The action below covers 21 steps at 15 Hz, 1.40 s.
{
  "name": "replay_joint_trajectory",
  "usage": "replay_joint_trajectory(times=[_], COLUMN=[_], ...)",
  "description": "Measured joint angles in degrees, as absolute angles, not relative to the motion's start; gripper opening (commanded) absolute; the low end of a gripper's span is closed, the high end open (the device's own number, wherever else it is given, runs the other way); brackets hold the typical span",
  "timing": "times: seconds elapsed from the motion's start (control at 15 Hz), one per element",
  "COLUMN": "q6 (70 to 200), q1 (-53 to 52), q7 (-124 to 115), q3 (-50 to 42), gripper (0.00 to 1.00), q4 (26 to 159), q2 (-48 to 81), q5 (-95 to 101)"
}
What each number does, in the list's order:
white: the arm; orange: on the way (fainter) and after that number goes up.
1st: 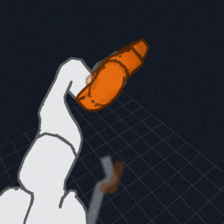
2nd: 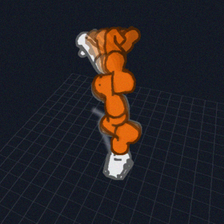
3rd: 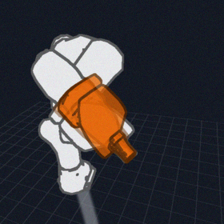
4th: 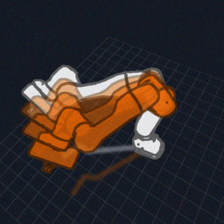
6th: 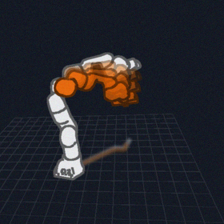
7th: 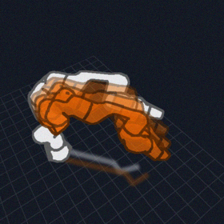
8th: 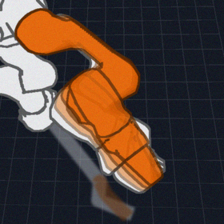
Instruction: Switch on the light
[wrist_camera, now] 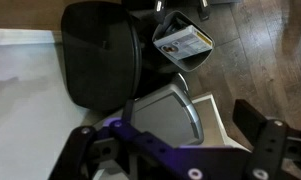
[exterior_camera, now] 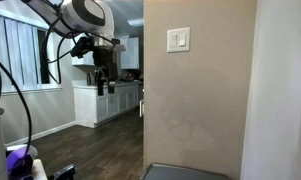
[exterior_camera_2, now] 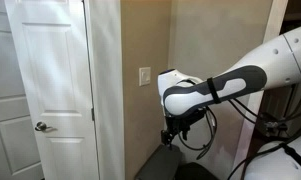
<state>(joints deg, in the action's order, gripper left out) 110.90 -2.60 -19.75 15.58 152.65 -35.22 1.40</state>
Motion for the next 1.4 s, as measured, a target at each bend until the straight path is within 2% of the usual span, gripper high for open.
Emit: replay_joint_trajectory(times=[0.67, 0.73, 0.87, 1.4], q6=[110.9, 110.9, 110.9, 117.0], q1=[-2.6, -2.6, -2.6, -0.1], q7=[-19.7, -19.7, -19.7, -22.2], q3=[15.6, 15.6, 15.5, 14.9], gripper=[1.00, 0.75, 0.68, 0.15], q4=[152.6, 152.6, 152.6, 147.9], q2=[-35.2, -35.2, -35.2, -32.4], q5=[1.4, 1.4, 1.4, 8.1])
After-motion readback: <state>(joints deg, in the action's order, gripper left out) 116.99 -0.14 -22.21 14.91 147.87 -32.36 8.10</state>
